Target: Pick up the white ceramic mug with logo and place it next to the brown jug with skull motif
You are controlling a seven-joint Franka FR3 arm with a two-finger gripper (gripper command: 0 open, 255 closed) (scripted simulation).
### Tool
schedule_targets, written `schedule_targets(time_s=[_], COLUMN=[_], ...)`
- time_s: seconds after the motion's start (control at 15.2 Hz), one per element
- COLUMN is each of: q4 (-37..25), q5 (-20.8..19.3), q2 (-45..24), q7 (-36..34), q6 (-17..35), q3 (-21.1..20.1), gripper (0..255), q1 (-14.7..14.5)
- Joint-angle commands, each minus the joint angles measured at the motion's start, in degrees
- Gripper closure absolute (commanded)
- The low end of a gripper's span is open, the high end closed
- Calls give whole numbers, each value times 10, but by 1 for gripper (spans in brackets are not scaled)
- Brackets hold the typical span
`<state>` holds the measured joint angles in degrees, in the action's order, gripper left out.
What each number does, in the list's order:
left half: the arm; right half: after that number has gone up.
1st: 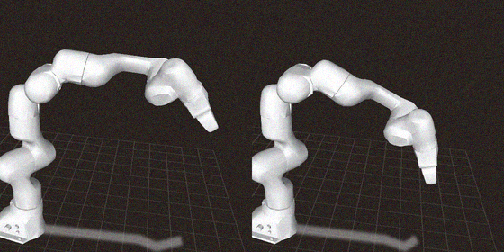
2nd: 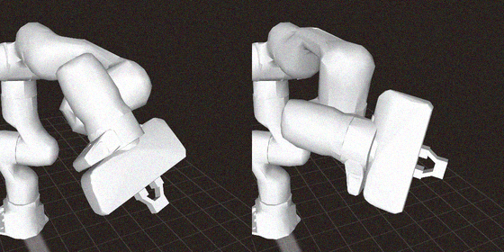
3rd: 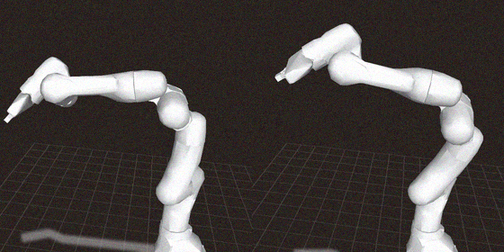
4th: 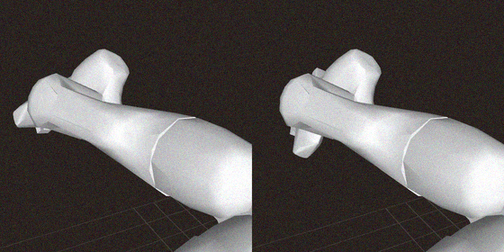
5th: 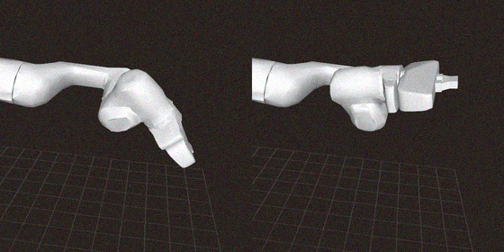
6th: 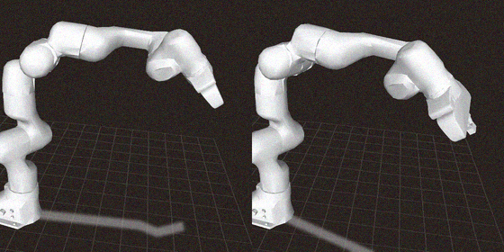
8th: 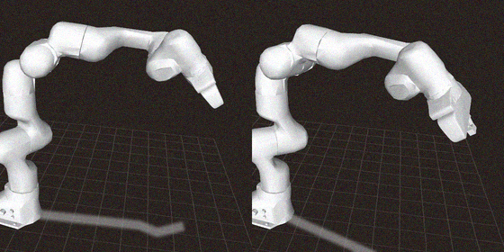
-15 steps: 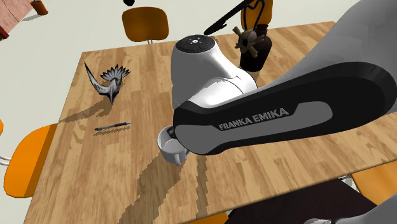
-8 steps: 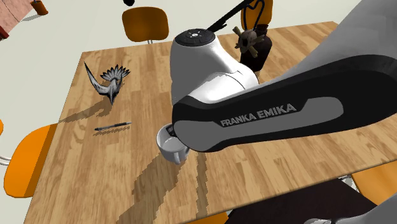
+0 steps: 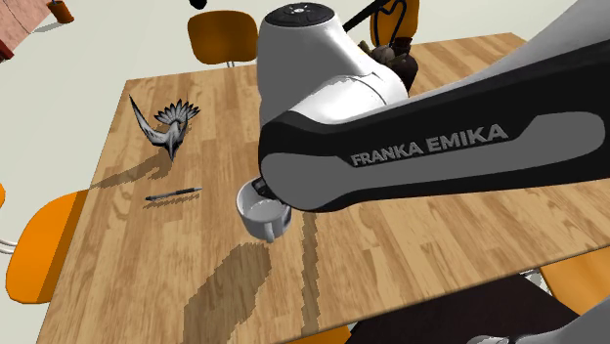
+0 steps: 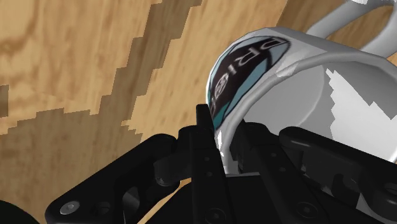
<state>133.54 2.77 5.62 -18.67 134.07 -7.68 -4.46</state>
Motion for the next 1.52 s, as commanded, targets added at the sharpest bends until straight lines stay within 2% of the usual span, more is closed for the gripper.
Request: schedule_targets(time_s=[0.0,1.45], q4=[-6,-123], q5=[1,4], q2=[9,66], q7=[-1,0], q6=[-16,-188], q3=[0,4], gripper=[255,255], q1=[-1,1])
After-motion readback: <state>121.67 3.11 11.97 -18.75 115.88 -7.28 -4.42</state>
